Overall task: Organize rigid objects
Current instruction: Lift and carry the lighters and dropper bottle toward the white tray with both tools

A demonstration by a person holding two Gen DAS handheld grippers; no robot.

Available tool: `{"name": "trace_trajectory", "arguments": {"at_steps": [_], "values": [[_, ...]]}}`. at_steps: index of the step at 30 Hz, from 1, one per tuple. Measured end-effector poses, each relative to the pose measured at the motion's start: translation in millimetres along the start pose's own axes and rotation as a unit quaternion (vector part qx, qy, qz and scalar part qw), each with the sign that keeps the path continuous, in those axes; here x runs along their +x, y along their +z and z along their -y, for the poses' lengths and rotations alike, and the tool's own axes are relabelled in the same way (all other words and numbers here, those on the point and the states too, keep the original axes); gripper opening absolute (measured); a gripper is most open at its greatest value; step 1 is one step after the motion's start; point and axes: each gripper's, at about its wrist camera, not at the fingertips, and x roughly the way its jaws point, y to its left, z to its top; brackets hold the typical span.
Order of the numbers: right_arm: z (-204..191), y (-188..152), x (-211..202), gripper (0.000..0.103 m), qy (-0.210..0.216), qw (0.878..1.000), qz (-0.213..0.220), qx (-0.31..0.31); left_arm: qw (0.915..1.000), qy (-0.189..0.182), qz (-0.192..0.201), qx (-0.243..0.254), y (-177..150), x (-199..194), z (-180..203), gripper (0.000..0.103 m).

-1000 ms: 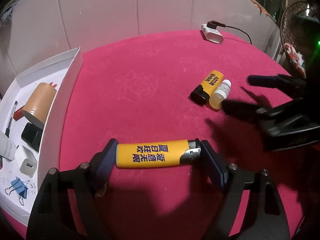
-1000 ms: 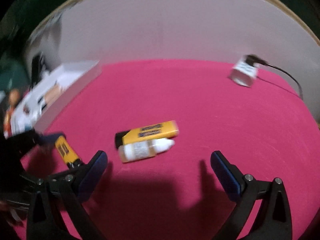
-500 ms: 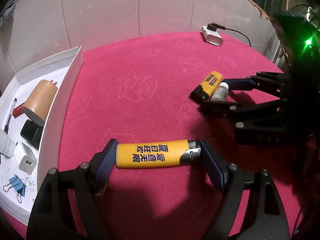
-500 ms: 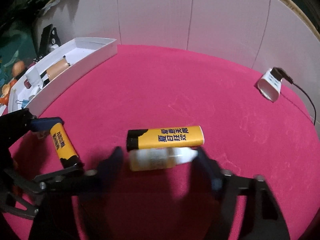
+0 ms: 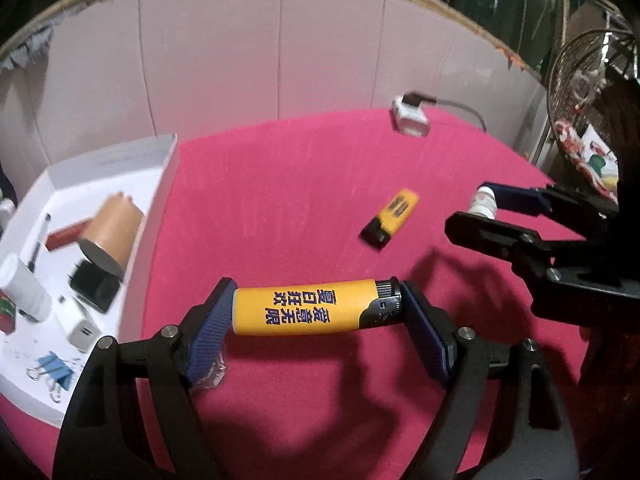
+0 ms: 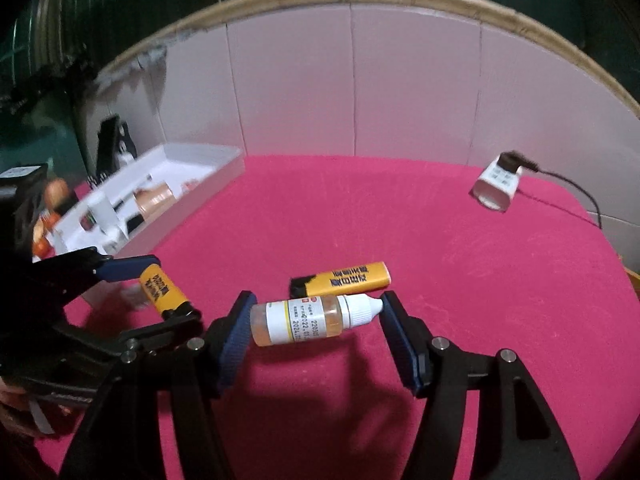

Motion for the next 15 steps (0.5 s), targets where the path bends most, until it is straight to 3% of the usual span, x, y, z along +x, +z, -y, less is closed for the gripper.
{"name": "trace_trajectory", "arguments": {"at_steps": [7,15], "values": [[-8.6,12.8,-34.9,0.063,0.003,0.999,0.053,0.008,0.9989,0.002,0.047,-0.001,11.3,-38.4,2.7,0.082],[-20.2,18.5,-51.6,0.063,0.016,0.997,0.071,0.002,0.9965,0.014,0.082,-0.009,15.6,-68.9,-3.5,0.082]]}}
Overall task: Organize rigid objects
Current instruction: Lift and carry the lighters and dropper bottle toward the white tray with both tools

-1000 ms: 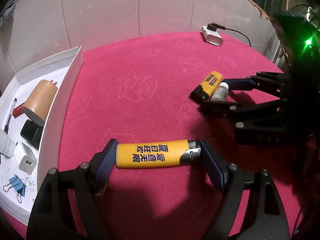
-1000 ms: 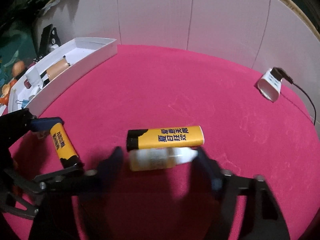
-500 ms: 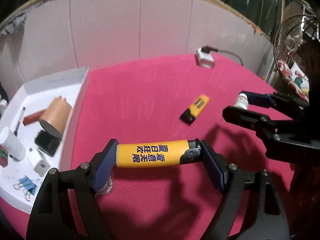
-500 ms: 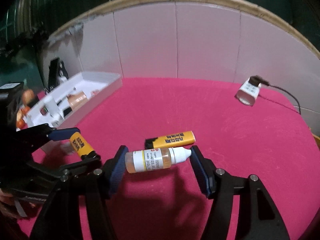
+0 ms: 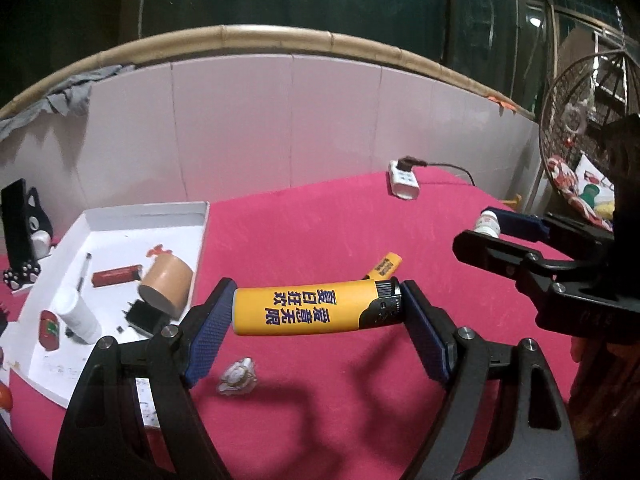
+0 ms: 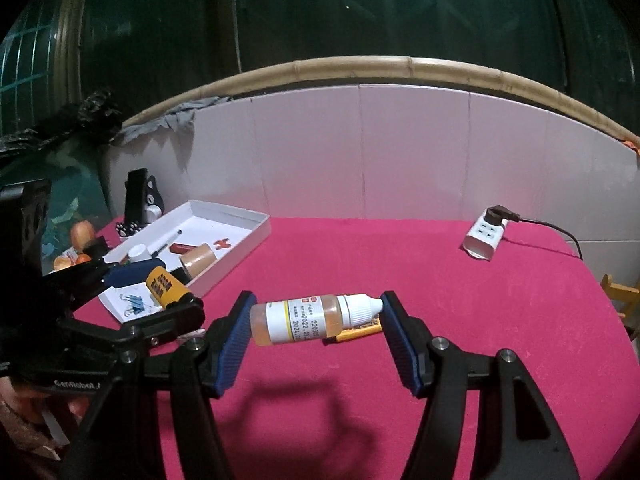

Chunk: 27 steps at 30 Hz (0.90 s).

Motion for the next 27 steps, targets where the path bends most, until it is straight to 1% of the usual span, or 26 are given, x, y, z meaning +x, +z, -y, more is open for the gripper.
{"name": "trace_trajectory", "arguments": {"at_steps": [8,16,27], "values": [[-16.8,8.1,-8.9,0.063,0.009,1.000,0.010,-0.014,0.9994,0.010,0.020,-0.026,0.2,-20.8,-21.3,0.082],[-38.9,16.2,-10.8,0.063,0.028,0.999,0.013,-0.033,0.9976,0.026,0.041,-0.049,-2.7,-42.0,-42.4,0.082],[-64.1,22.1,-8.7,0.063,0.046,0.997,0.010,-0.058,0.9953,0.039,0.054,-0.071,-7.9,-58.4,-63.0,0.083]]}}
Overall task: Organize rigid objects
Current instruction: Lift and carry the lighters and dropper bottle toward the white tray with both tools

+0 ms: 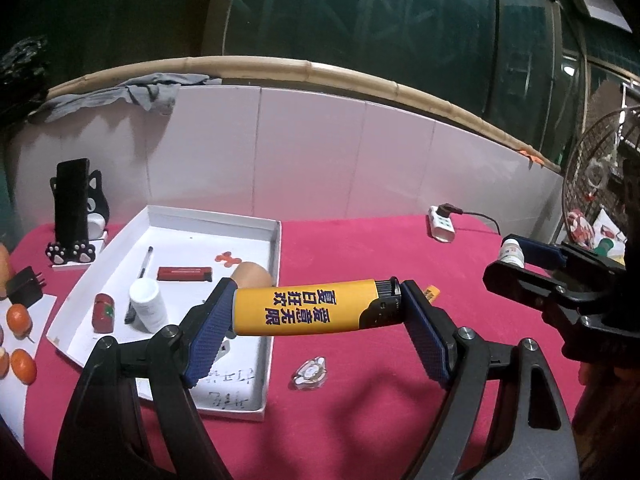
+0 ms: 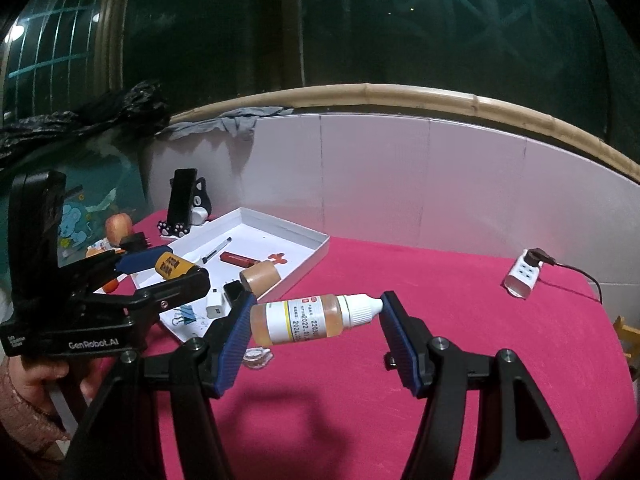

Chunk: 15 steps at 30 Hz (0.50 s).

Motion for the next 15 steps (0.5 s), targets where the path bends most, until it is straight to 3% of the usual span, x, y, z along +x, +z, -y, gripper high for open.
{"name": "trace_trajectory", "arguments": {"at_steps": [15], "values": [[-27.6,12.7,4.4,0.063,0.013,1.000,0.006,-0.022,0.9995,0.016,0.015,-0.023,-1.7,-17.4,-26.3,0.082]]}}
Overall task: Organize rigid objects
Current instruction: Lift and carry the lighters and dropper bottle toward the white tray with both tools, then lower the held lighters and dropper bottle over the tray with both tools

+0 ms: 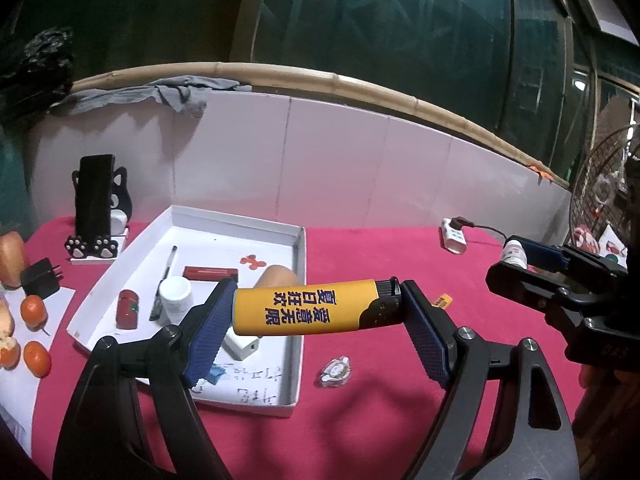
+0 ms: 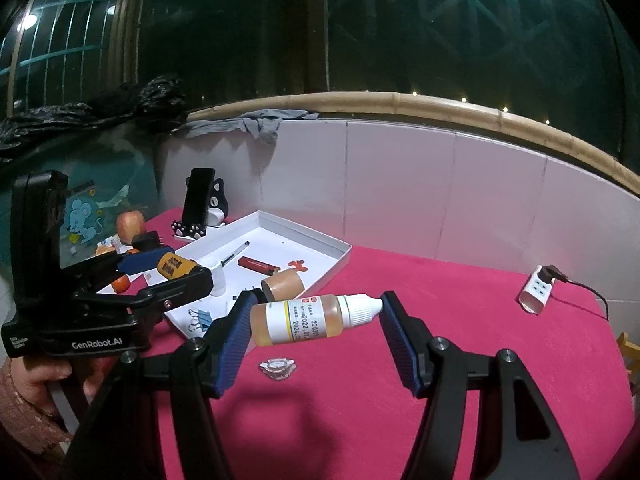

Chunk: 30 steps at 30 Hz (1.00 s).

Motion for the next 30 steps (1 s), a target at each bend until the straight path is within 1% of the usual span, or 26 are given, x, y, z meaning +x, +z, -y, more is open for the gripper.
{"name": "trace_trajectory", "arguments": {"at_steps": [18,30], "values": [[-25.3,12.8,6.9,0.063,0.017,1.000,0.002,-0.025,0.9995,0.015,0.016,-0.025,1.6,-15.8,-28.4,0.082],[-47.9,27.9,17.1,0.063,0.033,0.999,0.006,-0.042,0.9984,0.035,0.021,-0.040,2.9,-24.3,-54.2,0.082]]}}
